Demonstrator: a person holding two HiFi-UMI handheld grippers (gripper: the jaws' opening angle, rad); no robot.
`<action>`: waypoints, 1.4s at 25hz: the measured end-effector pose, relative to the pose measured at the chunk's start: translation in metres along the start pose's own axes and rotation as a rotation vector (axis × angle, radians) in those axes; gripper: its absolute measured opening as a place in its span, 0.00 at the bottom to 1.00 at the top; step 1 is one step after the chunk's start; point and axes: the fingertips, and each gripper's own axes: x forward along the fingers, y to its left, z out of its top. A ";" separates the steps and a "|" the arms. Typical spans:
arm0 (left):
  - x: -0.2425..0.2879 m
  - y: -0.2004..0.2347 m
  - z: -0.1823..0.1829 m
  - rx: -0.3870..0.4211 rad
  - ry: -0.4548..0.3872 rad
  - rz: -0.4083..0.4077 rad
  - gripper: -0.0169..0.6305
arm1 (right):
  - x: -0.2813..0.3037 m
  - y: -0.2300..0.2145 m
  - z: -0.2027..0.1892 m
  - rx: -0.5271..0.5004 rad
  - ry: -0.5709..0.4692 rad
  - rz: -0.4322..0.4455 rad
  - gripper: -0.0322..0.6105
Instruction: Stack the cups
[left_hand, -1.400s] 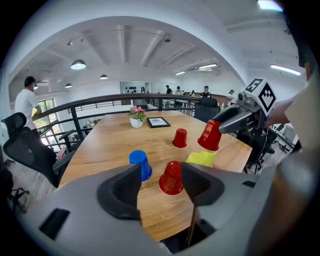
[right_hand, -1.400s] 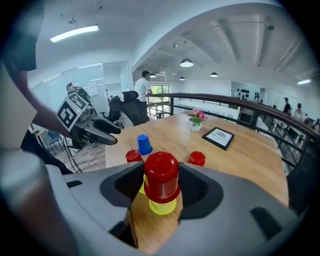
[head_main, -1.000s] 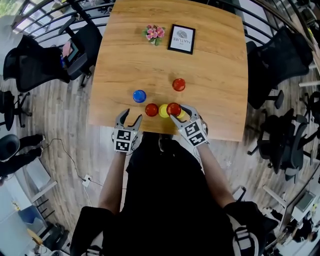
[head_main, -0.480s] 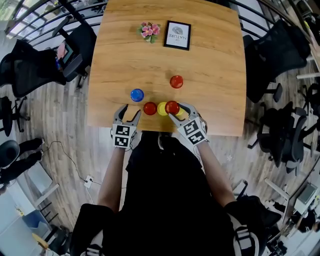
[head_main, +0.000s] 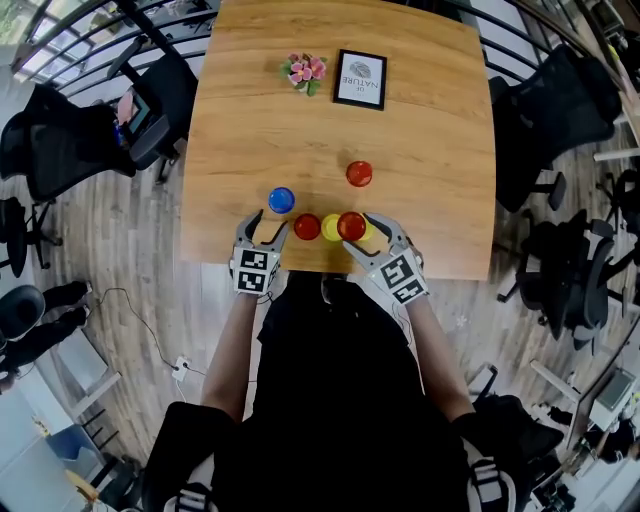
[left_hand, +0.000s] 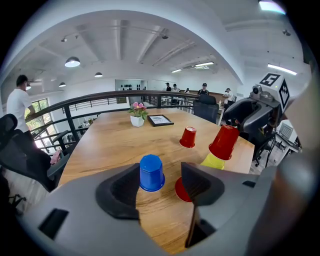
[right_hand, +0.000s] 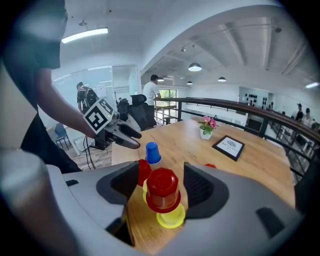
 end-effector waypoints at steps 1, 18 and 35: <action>0.003 0.002 0.001 -0.002 -0.001 -0.001 0.44 | -0.001 -0.002 0.004 0.013 -0.018 -0.005 0.51; 0.066 0.028 -0.004 0.011 0.095 -0.040 0.44 | -0.006 -0.051 0.009 0.186 -0.062 -0.161 0.45; 0.046 0.016 0.027 0.034 0.079 -0.055 0.40 | -0.005 -0.062 0.012 0.206 -0.128 -0.154 0.42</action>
